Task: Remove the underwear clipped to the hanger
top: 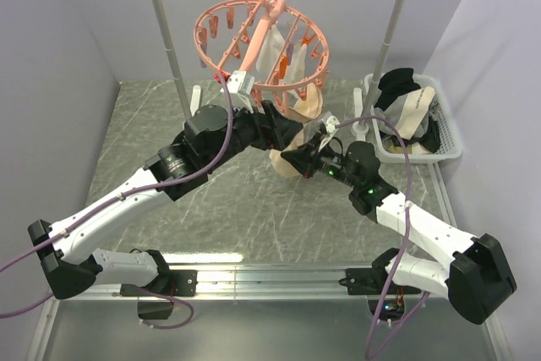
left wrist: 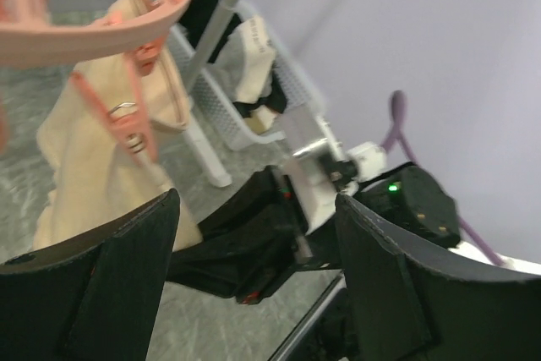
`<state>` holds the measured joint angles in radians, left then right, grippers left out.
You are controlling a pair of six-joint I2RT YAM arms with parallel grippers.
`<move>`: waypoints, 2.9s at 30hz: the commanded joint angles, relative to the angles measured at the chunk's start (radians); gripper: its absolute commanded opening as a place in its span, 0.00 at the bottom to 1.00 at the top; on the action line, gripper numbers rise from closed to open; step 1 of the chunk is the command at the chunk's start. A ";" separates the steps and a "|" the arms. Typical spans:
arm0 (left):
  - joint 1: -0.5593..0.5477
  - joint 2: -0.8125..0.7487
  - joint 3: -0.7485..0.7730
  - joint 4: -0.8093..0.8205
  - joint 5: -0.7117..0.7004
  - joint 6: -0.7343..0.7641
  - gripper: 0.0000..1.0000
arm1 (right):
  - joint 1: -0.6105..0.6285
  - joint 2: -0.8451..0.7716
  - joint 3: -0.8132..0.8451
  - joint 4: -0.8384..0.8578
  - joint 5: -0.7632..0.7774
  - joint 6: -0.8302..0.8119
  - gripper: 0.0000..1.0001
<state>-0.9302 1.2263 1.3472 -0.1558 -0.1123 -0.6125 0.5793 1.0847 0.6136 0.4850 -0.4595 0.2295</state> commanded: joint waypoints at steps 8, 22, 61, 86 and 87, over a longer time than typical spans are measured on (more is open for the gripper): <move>-0.006 0.028 0.035 -0.025 -0.167 0.089 0.89 | 0.010 -0.028 0.046 -0.013 -0.004 -0.019 0.09; 0.054 0.210 0.250 -0.139 -0.164 0.117 0.93 | 0.017 -0.063 0.035 -0.046 0.016 -0.039 0.08; 0.111 0.248 0.210 -0.028 -0.161 0.080 0.47 | 0.036 -0.009 0.103 -0.100 0.018 -0.055 0.01; 0.110 -0.002 -0.051 0.082 -0.156 0.053 1.00 | 0.042 -0.019 0.071 -0.085 0.159 -0.047 0.00; 0.103 -0.028 -0.068 0.079 -0.149 0.048 0.99 | 0.042 -0.016 0.072 -0.085 0.157 -0.048 0.00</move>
<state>-0.8223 1.2751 1.3258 -0.1337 -0.2699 -0.5426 0.6113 1.0904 0.6697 0.3603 -0.3241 0.1856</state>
